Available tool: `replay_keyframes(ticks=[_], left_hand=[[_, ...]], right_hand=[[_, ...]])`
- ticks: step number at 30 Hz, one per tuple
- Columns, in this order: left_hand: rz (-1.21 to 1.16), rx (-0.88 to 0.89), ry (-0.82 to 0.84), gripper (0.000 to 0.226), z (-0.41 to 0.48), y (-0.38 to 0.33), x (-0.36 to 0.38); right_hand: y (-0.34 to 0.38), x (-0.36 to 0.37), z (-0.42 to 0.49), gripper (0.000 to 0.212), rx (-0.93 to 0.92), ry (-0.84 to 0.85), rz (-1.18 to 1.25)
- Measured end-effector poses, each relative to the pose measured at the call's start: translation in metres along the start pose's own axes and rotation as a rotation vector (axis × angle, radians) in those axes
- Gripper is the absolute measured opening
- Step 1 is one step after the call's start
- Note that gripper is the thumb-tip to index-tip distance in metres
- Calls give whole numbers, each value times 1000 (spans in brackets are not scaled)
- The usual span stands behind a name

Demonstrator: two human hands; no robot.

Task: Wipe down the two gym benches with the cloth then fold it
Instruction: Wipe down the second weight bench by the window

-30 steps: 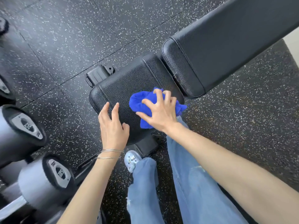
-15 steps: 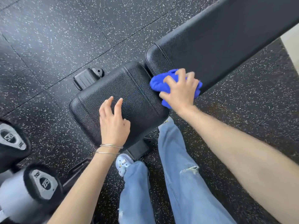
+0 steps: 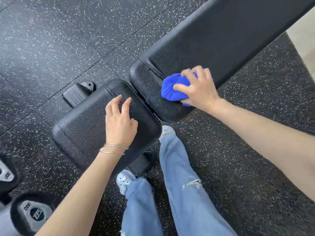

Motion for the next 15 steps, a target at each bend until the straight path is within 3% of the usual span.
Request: replay_keyframes(ticks=[4, 5, 10, 15], left_hand=[[25, 25, 12, 60, 19, -20, 5], [30, 23, 9, 60, 25, -24, 6], [18, 15, -11, 58, 52, -49, 8], [31, 26, 18, 59, 69, -74, 16]], right_hand=[[-54, 8, 25, 31, 630, 98, 104], [-65, 9, 31, 34, 705, 95, 128], [-76, 5, 35, 55, 605, -2, 21], [-48, 19, 2, 67, 253, 171, -147]])
Point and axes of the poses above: each hand's wrist, its own z-axis towards the middle knuckle, its own x-axis out of the palm, y = z × x, the point moved 1 cm from there along z, towards the middle knuckle, and after that the axes turned 9 degrees about -y, right-handed, at the moved point
